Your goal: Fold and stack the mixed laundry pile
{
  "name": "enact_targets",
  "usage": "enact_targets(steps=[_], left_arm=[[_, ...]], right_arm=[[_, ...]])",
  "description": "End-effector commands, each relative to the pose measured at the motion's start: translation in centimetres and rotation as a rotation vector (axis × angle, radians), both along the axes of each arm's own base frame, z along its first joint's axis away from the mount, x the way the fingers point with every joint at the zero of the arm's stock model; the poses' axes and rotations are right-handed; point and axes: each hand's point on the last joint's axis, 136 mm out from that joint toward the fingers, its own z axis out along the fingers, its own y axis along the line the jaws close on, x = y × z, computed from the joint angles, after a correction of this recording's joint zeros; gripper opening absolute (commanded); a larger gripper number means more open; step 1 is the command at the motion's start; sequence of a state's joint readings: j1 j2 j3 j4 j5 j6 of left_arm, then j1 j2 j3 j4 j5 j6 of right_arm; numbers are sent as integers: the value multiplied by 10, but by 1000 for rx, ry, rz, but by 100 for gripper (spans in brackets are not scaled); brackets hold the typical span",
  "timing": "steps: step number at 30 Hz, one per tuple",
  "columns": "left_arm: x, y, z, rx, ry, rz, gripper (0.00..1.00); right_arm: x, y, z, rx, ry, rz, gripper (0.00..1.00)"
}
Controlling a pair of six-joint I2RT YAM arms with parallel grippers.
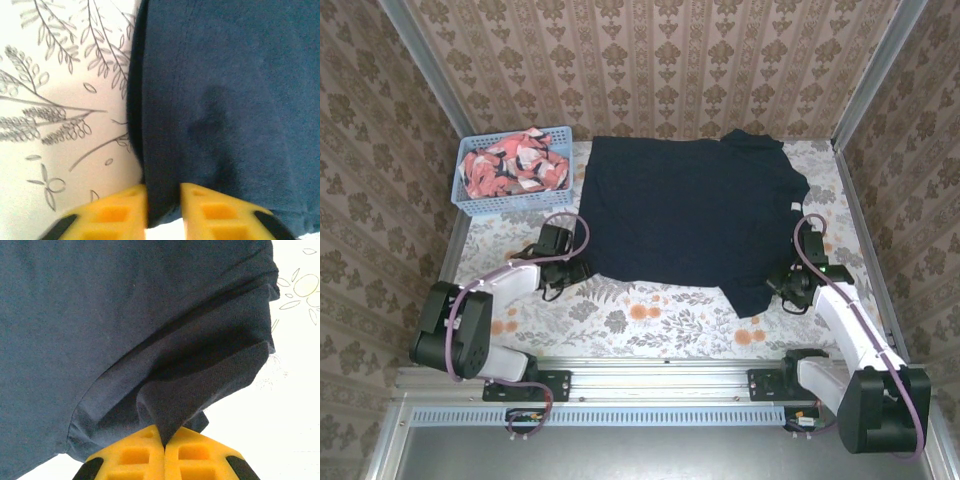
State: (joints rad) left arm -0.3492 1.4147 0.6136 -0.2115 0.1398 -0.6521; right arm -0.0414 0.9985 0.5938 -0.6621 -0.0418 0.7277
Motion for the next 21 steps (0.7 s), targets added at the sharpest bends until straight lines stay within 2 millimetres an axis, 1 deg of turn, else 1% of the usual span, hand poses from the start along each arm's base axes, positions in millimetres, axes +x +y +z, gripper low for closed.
enact_targets(steps=[1,2,5,7,9,11,16,19,21], left_arm=[[3,-2,4,8,-9,-4,4],[3,-1,6,15,-12,-6,0],[6,3,18,45,-40,-21,0],[13,6,29,59,-70,-29,0],[25,7,42,50,-103,-27,0],[40,7,55,30,-142,-18,0],[90,-1,100,6,-269,-14,0],[116,-2,117,-7,-329,9,0],[132,-3,122,-15,-346,18,0]], right_arm=[[-8,-1,-1,-15,17,16,0],[-7,-2,1,-20,16,18,0],[-2,-5,9,-41,3,28,0],[4,-6,17,-51,-18,37,0],[13,-7,28,-64,-53,45,0],[24,-11,39,-88,-86,47,0],[61,-19,63,-119,-146,47,0],[83,-25,74,-120,-185,28,0],[97,-29,81,-120,-212,17,0]])
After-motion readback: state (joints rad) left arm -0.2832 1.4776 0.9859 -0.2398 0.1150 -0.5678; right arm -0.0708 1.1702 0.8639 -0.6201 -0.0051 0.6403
